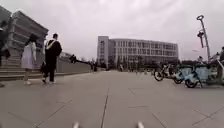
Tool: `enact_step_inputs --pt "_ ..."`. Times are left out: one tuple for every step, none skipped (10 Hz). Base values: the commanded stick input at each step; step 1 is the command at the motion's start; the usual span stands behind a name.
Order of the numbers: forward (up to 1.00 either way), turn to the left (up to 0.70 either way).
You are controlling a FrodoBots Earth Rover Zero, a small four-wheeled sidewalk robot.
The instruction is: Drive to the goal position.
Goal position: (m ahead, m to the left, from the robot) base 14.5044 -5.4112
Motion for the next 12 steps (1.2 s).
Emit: enact_step_inputs --pt "0.85 0.00" --pt "0.85 0.00" --pt "0.85 0.00" --pt "0.85 0.00" --pt "0.85 0.00" --pt "0.85 0.00" --pt "0.85 0.00" --pt "0.85 0.00" --pt "0.85 0.00" --pt "0.85 0.00" --pt "0.85 0.00" --pt "0.85 0.00"
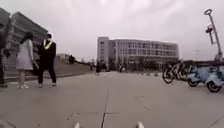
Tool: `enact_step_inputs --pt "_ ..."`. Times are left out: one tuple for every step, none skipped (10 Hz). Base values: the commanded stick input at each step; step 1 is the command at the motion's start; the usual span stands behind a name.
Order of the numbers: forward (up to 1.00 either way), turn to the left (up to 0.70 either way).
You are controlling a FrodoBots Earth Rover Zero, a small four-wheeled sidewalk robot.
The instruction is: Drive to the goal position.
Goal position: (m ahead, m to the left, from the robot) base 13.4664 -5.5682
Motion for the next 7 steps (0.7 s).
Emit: enact_step_inputs --pt "0.85 0.00" --pt "0.85 0.00" --pt "0.85 0.00" --pt "0.85 0.00" --pt "0.85 0.00" --pt "0.85 0.00" --pt "0.85 0.00"
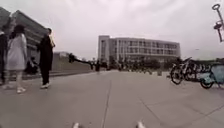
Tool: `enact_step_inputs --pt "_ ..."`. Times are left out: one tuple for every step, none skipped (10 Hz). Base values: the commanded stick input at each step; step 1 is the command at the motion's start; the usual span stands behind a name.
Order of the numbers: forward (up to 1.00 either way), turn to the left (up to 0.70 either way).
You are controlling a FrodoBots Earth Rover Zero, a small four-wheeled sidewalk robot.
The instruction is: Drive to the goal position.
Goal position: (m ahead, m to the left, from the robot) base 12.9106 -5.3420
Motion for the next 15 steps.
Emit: enact_step_inputs --pt "0.85 0.00" --pt "0.85 0.00" --pt "0.85 0.00" --pt "0.85 0.00" --pt "0.85 0.00" --pt "0.85 0.00" --pt "0.85 0.00" --pt "0.85 0.00" --pt "0.85 0.00" --pt "0.85 0.00" --pt "0.85 0.00" --pt "0.85 0.00" --pt "0.85 0.00" --pt "0.85 0.00" --pt "0.85 0.00"
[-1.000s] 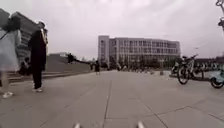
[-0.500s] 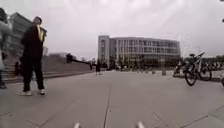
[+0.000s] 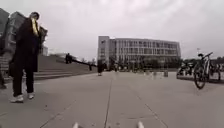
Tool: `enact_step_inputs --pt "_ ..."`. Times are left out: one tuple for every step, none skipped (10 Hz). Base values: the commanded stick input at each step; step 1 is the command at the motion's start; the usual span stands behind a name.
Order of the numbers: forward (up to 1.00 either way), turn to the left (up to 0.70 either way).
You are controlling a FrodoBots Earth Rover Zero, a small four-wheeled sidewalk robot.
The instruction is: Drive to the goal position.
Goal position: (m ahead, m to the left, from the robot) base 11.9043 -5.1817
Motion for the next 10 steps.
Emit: enact_step_inputs --pt "0.85 0.00" --pt "0.85 0.00" --pt "0.85 0.00" --pt "0.85 -0.05" --pt "0.85 -0.20" --pt "0.85 -0.33" --pt "0.85 -0.33" --pt "0.85 -0.21" --pt "0.85 -0.05" --pt "0.85 0.00"
